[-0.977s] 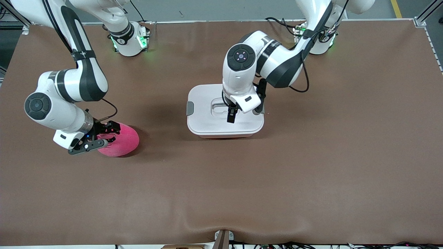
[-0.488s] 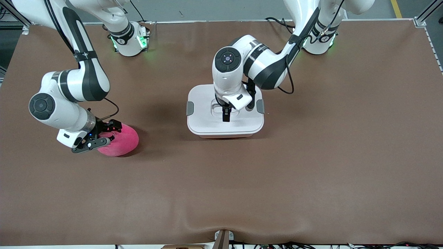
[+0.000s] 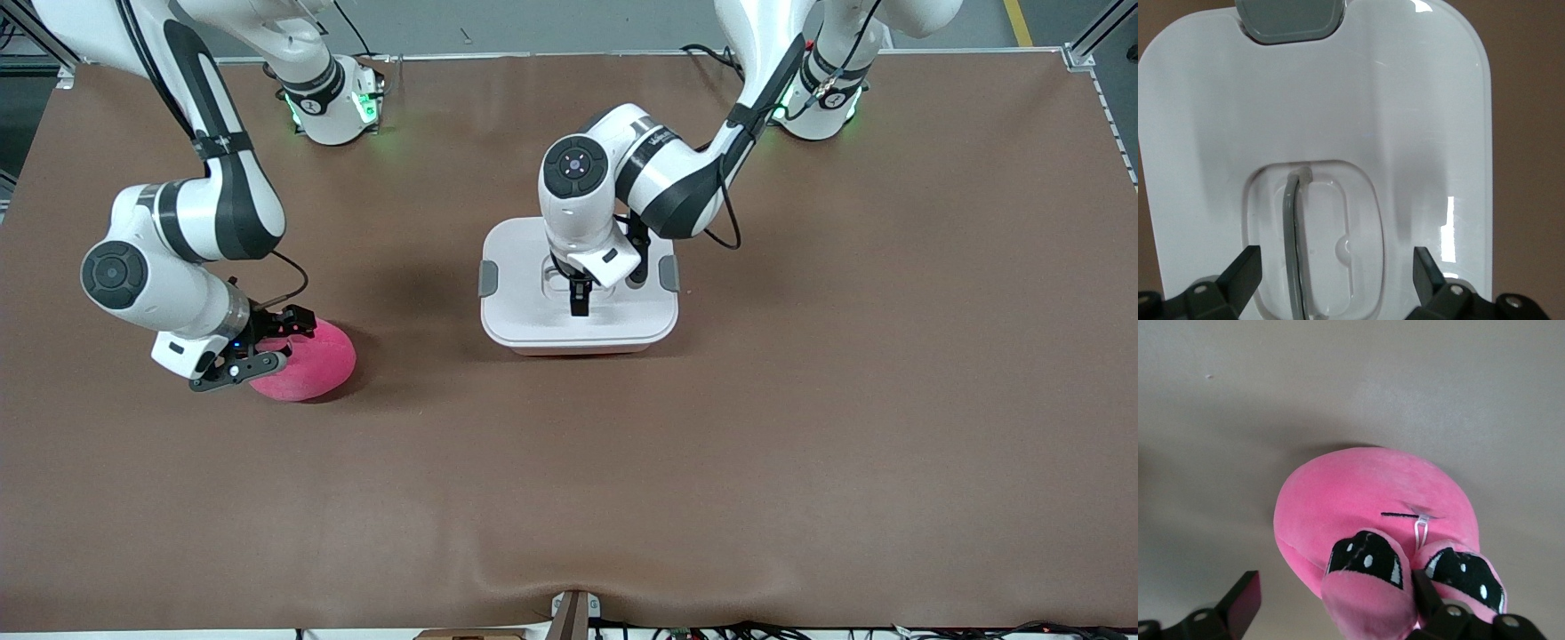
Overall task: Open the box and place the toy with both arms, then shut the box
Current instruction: 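Grasp the lid handle with the left gripper while the right gripper grasps the toy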
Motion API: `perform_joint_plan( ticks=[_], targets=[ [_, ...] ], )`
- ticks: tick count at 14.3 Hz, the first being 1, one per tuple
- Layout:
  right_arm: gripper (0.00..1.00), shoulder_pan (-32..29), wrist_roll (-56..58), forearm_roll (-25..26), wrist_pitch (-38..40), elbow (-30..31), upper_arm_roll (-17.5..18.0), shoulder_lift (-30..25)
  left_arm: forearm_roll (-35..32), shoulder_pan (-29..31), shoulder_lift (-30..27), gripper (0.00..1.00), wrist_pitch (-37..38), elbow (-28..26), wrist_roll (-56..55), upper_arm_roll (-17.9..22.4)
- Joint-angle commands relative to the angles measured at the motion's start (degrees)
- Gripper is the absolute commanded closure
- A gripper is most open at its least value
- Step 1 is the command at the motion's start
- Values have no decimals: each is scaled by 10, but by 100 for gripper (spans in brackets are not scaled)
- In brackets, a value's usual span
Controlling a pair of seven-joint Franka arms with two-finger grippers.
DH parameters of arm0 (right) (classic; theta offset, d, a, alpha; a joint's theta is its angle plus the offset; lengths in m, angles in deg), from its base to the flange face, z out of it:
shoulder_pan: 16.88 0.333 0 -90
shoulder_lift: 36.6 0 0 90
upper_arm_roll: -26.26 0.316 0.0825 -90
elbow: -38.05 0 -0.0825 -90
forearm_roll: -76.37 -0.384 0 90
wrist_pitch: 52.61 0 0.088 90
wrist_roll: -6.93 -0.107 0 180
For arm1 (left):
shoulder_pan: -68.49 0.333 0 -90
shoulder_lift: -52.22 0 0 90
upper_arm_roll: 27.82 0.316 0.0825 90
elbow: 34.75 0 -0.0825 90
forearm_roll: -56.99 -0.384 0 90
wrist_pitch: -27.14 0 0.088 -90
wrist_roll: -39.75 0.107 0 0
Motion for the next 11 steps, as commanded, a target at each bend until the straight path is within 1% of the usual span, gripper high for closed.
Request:
perform_joint_plan(
  ticks=[1,2,3,4,6,8,9,11],
  targets=[
    [50,2,3,2,2,6,0,1,-12,-6,-14,14,-21,-21,-12,3],
    [57,2,3,3,1,6,0,1,-12,-6,-15,28,-24,-22,-12,3],
    [59,2,3,2,0,6,0,2,-12,-6,-16,38,-25,-22,-12,2],
    [59,2,3,3,-3,4,0,3,-12,-6,-16,45,-25,-22,-12,2],
    [60,1,3,3,-8,-1,0,13,-12,-6,-17,55,-28,-22,-11,2],
    [60,-1,3,3,-21,-3,0,21,-12,-6,-17,72,-28,-25,-11,2],
    [65,-1,3,3,-22,-3,0,24,-12,-6,-19,74,-28,-25,-11,1],
    [100,1,3,3,-21,-5,0,24,-11,-6,-21,73,-28,-25,-12,1]
  ],
)
